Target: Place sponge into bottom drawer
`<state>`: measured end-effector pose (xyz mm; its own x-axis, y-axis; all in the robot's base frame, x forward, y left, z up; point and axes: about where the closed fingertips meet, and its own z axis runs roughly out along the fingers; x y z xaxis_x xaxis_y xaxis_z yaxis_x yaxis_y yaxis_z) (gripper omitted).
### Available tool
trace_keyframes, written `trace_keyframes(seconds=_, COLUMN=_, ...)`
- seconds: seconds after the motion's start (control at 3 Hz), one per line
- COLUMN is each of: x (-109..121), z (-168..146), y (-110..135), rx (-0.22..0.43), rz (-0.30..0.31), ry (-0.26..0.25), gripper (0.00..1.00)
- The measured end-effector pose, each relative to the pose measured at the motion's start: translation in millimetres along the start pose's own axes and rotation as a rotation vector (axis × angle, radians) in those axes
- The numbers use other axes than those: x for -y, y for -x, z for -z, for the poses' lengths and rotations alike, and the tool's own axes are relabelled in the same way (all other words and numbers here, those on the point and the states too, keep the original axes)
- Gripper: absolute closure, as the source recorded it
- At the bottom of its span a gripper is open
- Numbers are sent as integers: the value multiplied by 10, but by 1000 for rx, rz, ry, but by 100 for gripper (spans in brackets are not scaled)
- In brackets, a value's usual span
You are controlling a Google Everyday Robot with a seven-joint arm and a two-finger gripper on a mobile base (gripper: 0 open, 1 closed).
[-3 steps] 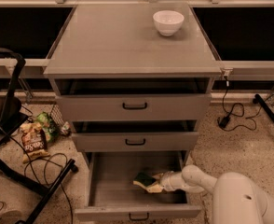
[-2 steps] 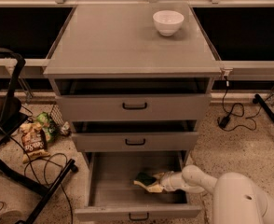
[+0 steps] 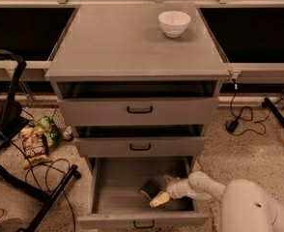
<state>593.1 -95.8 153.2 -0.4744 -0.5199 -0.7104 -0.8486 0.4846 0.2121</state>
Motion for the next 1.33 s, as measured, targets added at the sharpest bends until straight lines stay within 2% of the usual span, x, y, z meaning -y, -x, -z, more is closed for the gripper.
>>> trace_keyframes(seconds=0.33, x=-127, z=175, y=70, rx=4, rz=46, ry=8, gripper=0)
trace_keyframes(seconds=0.67, x=-167, z=1035, y=219, rx=-10, rz=169, ry=-78, gripper=0)
trace_keyframes(seconds=1.0, x=-274, z=1872, y=331, rx=-45, rz=248, ry=-170, gripper=0)
trace_keyframes(seconds=1.33, x=-744, z=2479, y=441, rx=-135, rz=327, ry=-152, gripper=0)
